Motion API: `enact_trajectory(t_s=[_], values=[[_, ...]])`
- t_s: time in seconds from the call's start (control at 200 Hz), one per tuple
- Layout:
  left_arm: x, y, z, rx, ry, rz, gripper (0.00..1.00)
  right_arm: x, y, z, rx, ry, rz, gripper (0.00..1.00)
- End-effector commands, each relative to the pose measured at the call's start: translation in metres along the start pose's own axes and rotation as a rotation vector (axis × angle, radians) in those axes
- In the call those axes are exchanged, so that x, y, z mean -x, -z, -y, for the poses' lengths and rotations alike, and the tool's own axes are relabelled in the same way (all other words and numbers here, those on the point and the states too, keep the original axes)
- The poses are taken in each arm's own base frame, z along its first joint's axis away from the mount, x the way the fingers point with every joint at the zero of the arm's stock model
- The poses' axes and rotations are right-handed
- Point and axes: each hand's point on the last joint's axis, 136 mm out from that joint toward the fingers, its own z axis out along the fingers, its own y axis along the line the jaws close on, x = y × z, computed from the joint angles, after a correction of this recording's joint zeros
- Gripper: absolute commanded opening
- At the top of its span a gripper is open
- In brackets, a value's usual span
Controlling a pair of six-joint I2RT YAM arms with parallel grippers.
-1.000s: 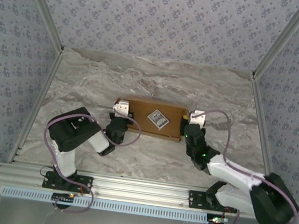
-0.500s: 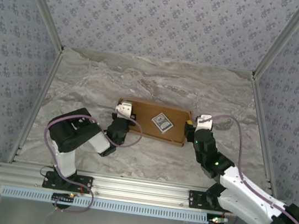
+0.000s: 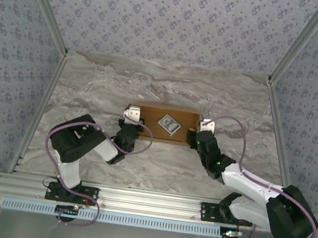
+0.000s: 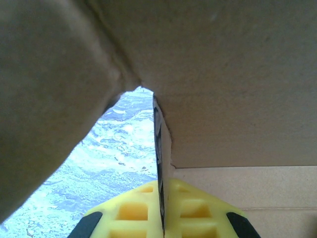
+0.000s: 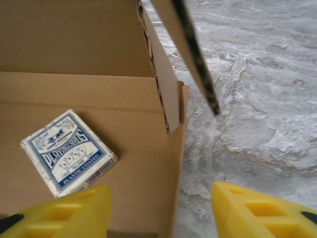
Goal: Fold the paper box
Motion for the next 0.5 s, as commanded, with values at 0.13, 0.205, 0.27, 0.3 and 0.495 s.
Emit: enact_trajectory(t_s=[0.13,0.205,0.27,0.3,0.495], values=[[-0.015,0.0,-0.014,0.058,-0.09,-0.06,0.0,0.024,0.022,-0.003,0.041,-0.045,0.044,0.78],[-0.015,0.0,-0.014,0.058,-0.094,-0.062,0.0,0.037,0.038,0.001,0.044,-0.029,0.066,0.8],[-0.015,0.0,-0.014,0.06,-0.093,-0.062,0.0,0.05,0.053,0.002,0.051,-0.019,0.089,0.79],[-0.016,0.0,-0.014,0.06,-0.094,-0.063,0.0,0.056,0.058,0.003,0.052,-0.015,0.1,0.79],[-0.015,0.0,-0.015,0.063,-0.1,-0.062,0.0,0.104,0.085,-0.001,0.072,0.005,0.162,0.76]])
